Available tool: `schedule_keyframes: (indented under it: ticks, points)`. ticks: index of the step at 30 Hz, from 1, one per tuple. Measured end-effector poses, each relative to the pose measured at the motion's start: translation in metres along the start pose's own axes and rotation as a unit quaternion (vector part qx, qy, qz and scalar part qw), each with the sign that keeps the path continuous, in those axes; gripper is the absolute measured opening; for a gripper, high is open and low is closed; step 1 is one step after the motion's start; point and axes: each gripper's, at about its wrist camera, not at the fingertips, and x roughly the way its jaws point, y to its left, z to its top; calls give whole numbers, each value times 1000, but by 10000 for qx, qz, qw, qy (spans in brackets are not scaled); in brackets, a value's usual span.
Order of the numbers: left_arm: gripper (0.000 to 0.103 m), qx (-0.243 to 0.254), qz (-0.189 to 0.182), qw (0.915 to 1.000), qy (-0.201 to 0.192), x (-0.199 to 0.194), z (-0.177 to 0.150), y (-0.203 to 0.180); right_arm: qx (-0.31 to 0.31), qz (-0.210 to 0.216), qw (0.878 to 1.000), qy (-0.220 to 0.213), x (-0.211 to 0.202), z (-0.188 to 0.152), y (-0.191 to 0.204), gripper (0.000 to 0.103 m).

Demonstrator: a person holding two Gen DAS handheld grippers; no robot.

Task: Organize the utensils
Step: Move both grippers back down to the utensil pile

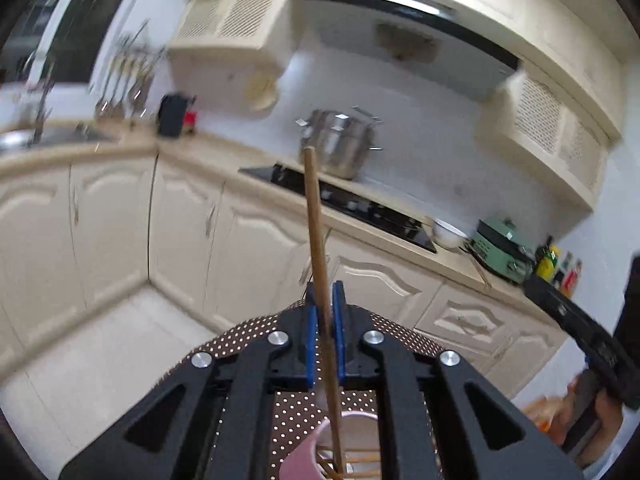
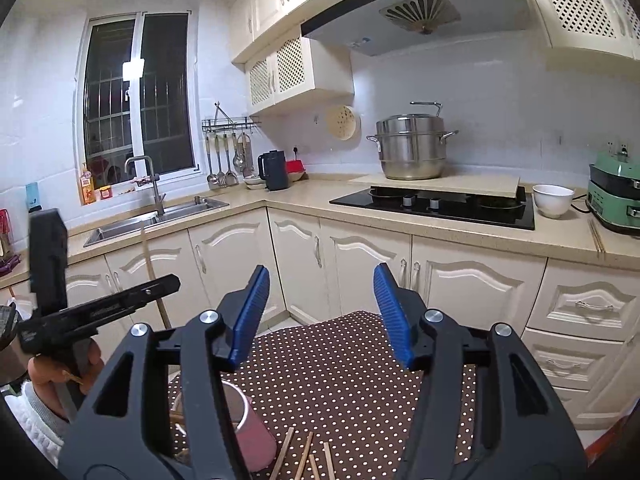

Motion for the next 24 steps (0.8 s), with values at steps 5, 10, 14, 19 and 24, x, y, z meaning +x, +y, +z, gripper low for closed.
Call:
schedule_keyframes:
  ticks: [5, 10, 14, 19, 24]
  points:
    - [23, 561, 95, 9984, -66, -19, 2, -30, -102, 8, 9999, -36, -11, 3, 11, 57]
    - [47, 706, 323, 9964, -337, -52, 8, -52, -234, -16, 9997, -29, -23, 2, 22, 57]
    - [62, 897, 824, 9912, -522, -81, 4, -78, -227, 35, 9997, -5, -40, 0, 27, 57]
    - [72, 961, 1118, 9867, -686, -116, -5, -103, -251, 21, 9996, 113, -65, -8, 27, 58]
    - [72, 751, 1065, 9899, -557, -145, -20, -118, -249, -63, 9992, 305, -88, -20, 18, 58]
